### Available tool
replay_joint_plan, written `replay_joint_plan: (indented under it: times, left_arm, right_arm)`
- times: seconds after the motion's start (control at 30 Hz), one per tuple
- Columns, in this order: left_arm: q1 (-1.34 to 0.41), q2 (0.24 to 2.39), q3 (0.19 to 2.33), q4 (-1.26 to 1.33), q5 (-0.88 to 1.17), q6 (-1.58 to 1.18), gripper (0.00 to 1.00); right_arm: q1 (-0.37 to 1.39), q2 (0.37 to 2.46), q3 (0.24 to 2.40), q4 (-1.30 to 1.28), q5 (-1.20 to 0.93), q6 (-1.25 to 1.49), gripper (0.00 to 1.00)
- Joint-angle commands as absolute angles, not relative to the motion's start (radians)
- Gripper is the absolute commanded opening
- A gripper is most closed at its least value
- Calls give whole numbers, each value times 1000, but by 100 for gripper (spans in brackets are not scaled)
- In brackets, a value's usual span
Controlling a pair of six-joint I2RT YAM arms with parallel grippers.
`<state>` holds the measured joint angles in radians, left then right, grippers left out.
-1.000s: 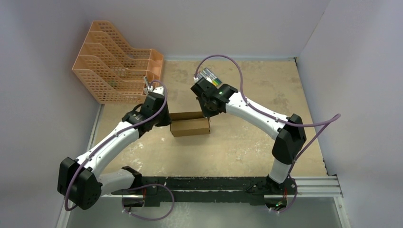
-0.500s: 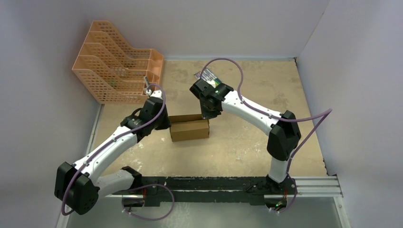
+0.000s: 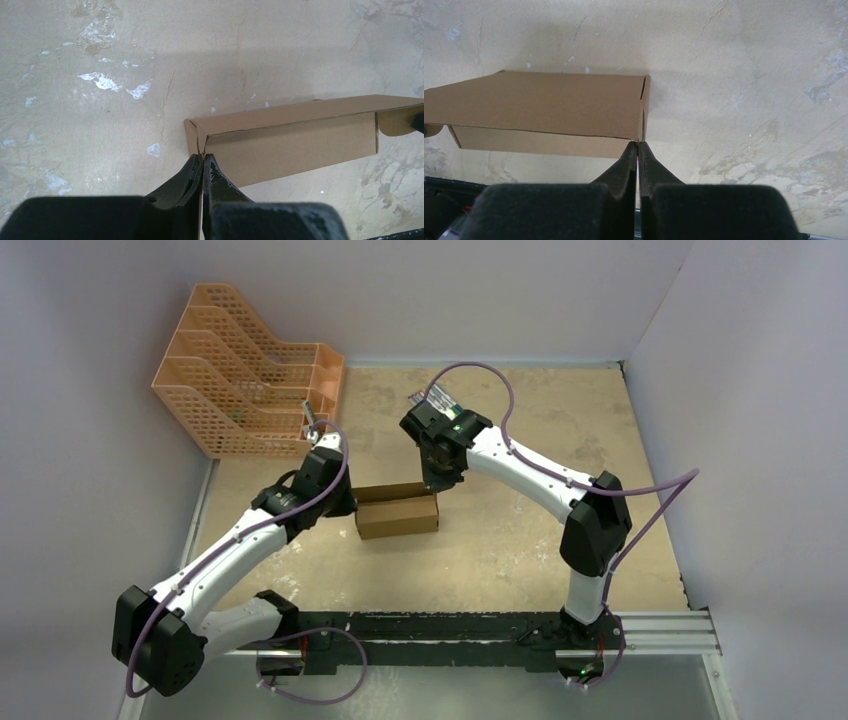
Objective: Fold the paper box
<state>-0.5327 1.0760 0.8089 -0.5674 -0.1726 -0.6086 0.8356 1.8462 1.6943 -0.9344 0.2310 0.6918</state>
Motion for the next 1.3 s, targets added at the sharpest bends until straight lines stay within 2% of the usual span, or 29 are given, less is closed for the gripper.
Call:
replay_joint_plan:
  times: [0.0, 0.87, 1.27]
  left_arm:
    - [-542, 1035, 817, -572, -195, -593, 0]
    - [-549, 1019, 768, -555, -170, -662, 0]
    - [-551, 1039, 801, -539, -190, -798, 0]
  right_arm:
    - [839, 1849, 1744, -963, 200, 717, 0]
    - [844, 1820, 1607, -880, 285, 690, 0]
    - [868, 1822, 1582, -861, 313, 707, 0]
